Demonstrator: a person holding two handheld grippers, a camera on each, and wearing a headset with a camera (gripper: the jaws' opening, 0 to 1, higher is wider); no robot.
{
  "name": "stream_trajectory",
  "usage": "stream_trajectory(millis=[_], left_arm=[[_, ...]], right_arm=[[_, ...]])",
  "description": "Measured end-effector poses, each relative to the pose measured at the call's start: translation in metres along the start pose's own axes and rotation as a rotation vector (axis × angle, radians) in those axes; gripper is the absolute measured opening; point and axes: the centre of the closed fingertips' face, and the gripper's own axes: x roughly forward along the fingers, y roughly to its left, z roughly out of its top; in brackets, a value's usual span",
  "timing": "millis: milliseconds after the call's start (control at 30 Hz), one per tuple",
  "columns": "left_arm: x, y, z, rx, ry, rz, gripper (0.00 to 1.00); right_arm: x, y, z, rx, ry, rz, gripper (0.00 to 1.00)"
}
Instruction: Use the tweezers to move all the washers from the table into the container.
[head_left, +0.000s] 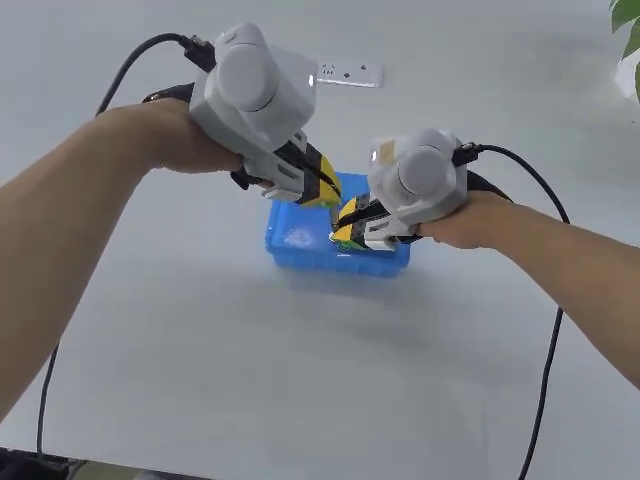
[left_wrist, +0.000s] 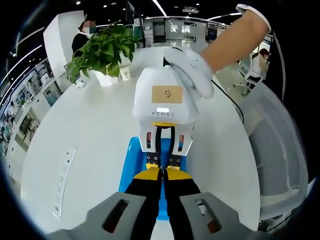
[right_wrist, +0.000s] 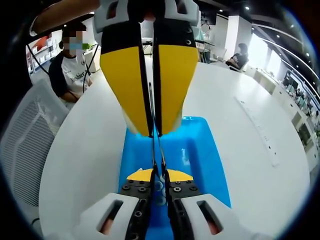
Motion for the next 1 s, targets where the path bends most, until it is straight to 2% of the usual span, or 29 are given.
stream_trajectory(millis=[233, 400, 800, 1000], left_arm=[[-0.015, -0.004, 0.009, 0.006, -0.014, 0.014, 0.05], [-0.025, -0.01, 0.015, 0.005, -0.026, 0.021, 0.05], [-0.041, -0.03, 0.024, 0.012, -0.041, 0.024, 0.05], [-0.04, -0.041, 0.022, 0.016, -0.038, 0.016, 0.05]], right_arm=[[-0.012, 0.003, 0.013, 0.003, -0.037, -0.022, 0.09], [-0.022, 0.012, 0.022, -0.001, -0.057, -0.034, 0.08], [-0.041, 0.03, 0.027, -0.028, -0.07, -0.051, 0.07], [-0.048, 0.043, 0.024, -0.043, -0.05, -0.044, 0.07]])
